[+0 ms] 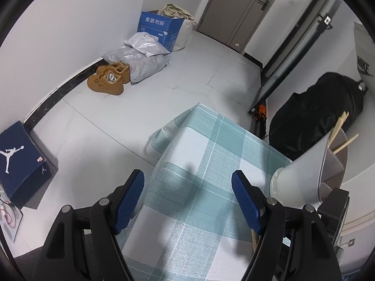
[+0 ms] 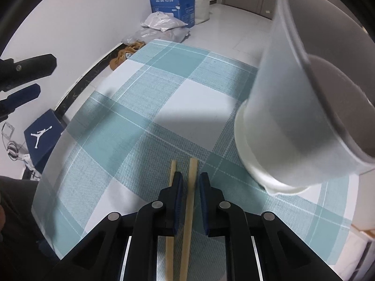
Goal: Organize utensils
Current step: 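Withdraw both open tools back toward the remaining chopsticks, then grasp a chopstick with the right tool while the left tool grasps the last chopstick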
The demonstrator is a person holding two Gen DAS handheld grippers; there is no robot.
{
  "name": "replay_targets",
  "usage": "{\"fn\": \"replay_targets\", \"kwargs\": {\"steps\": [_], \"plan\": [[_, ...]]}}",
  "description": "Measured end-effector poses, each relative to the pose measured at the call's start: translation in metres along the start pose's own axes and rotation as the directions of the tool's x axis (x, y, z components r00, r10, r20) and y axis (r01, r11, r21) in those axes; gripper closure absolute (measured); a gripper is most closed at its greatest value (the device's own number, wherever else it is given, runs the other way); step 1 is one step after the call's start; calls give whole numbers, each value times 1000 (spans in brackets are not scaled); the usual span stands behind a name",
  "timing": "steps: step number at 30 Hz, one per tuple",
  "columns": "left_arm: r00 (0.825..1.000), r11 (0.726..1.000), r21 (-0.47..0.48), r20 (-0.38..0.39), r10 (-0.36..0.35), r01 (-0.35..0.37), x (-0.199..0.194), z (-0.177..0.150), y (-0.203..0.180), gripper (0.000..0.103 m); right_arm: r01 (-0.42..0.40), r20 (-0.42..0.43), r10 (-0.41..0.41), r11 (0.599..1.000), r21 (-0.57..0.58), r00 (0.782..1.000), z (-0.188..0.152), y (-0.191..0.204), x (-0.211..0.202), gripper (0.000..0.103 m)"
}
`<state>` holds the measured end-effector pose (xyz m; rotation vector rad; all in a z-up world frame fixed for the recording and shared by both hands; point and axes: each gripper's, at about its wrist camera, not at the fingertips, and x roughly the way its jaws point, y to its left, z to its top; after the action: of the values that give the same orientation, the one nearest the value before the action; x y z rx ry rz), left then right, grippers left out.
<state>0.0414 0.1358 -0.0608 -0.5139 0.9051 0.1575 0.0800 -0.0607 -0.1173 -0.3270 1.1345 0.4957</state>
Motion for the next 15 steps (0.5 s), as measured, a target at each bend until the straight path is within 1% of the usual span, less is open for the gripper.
{"fn": "replay_targets", "kwargs": {"steps": [5, 8, 11, 15], "plan": [[1000, 999, -36, -21, -1, 0, 3, 3, 10, 30, 17, 0, -17, 1000, -9, 1000, 12, 3, 4, 90], [999, 998, -58, -36, 4, -6, 4, 3, 17, 30, 15, -2, -15, 1000, -12, 1000, 17, 9, 8, 97], [999, 998, -67, -43, 9, -12, 5, 3, 20, 30, 3, -5, -3, 1000, -10, 1000, 17, 10, 6, 97], [998, 998, -53, -60, 17, -21, 8, 0, 16, 30, -15, 50, 13, 999, 33, 999, 19, 6, -9, 97]]}}
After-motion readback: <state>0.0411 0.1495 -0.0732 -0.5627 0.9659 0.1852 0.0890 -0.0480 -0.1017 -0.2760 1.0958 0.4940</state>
